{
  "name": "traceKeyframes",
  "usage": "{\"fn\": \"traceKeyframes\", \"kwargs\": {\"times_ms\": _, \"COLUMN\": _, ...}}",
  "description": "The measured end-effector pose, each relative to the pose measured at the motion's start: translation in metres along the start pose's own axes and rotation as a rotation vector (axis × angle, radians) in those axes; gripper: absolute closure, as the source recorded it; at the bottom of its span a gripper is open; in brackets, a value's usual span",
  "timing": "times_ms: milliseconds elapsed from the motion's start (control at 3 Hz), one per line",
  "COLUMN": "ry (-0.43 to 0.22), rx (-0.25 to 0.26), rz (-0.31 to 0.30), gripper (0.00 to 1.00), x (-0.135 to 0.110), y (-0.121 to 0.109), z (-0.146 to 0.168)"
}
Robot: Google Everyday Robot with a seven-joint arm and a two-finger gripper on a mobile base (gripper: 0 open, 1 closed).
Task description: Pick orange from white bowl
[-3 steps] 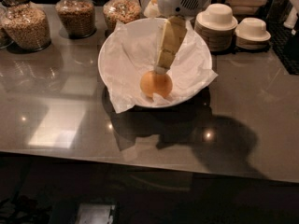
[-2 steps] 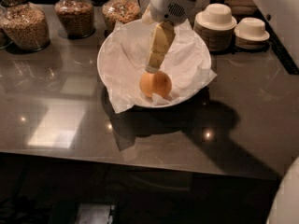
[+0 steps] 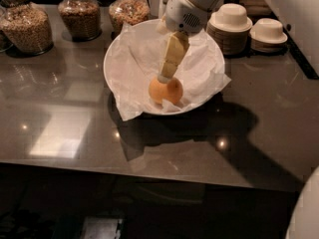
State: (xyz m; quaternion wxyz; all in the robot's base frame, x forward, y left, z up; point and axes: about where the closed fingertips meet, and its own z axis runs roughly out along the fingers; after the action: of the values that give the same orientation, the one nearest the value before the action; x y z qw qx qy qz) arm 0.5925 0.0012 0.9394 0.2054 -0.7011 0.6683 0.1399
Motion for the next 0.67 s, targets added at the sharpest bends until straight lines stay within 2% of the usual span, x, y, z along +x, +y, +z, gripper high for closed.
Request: {"fn": "traceKeyframes", "kwargs": {"times_ms": 667, "ry": -0.035, "rx": -0.029, "rz": 0.096, "gripper": 0.00, "x": 0.036, "y": -0.007, "z": 0.024}}
